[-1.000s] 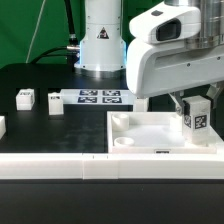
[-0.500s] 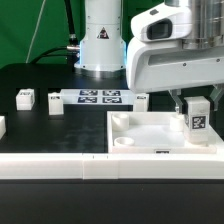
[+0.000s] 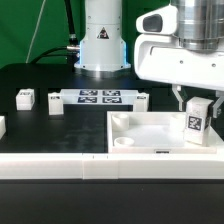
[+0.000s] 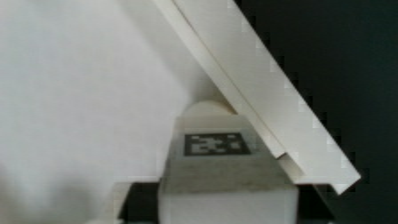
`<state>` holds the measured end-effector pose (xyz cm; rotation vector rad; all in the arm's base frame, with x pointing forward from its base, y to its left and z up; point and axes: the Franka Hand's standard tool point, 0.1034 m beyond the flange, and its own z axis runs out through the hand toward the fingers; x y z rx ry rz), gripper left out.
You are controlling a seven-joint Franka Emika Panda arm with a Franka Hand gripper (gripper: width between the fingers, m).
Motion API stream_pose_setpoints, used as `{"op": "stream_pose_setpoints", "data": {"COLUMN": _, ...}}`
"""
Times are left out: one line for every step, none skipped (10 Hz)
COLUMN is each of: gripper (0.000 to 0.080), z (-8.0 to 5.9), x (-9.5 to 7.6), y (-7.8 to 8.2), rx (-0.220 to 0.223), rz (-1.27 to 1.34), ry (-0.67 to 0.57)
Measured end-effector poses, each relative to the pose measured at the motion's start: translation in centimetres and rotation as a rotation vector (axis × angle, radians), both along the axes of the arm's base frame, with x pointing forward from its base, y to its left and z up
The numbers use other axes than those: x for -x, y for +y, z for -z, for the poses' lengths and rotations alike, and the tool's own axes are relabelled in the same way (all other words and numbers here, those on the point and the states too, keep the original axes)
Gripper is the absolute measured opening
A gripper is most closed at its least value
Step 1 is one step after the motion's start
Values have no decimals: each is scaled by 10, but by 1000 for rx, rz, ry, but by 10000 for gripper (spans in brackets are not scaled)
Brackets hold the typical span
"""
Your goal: Assemble one leg
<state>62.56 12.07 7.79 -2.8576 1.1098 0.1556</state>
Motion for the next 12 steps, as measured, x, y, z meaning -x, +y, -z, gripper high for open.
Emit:
{"op": "stream_pose_setpoints", "data": {"gripper": 294, "z": 0, "x": 0, "y": 1, "rx": 12, "rz": 118, "ry": 11}}
{"op": "stream_pose_setpoints", "data": {"gripper": 294, "z": -1, "x": 0, "y": 2, "rx": 19, "rz": 190, "ry": 18}}
{"op": "stream_pose_setpoints", "data": {"gripper": 294, "z": -2, "x": 0, "y": 2, "rx": 27, "rz": 280, "ry": 25}}
{"op": "stream_pose_setpoints", "data": {"gripper": 294, "z": -2, "x": -1, "y": 3, "rx": 32, "rz": 345, "ry": 30}}
{"op": "stream_pose_setpoints", "data": {"gripper": 294, "z": -2, "x": 0, "y": 4, "rx": 29, "rz": 390, "ry": 37}}
{"op": "stream_pose_setpoints", "data": {"gripper": 340, "z": -2, "x": 0, "y": 4, "rx": 28, "rz": 372, "ry": 36}}
{"op": "stream_pose_setpoints", "data": {"gripper": 538, "z": -1, "x": 0, "y": 5, "rx": 27, "rz": 361, "ry": 35}}
{"op": "stream_pose_setpoints", "data": {"gripper": 538, "z": -1, "x": 0, "y": 4, "rx": 21, "rz": 268, "ry": 25}}
{"op": "stream_pose_setpoints", "data": {"gripper": 627, "z": -1, "x": 0, "y": 4, "rx": 19, "rz": 247, "ry": 23}}
{"op": "stream_pose_setpoints", "data": {"gripper": 627, "z": -1, "x": 0, "y": 4, "rx": 12, "rz": 127, "ry": 11}}
{"op": "stream_pose_setpoints", "data": {"gripper": 645, "z": -1, "x": 0, "y": 5, "rx": 4, "rz": 11, "ry": -1}}
{"op": "stream_pose_setpoints", "data": {"gripper": 645, "z": -1, "x": 0, "y": 5, "rx": -4, "rz": -124, "ry": -14}}
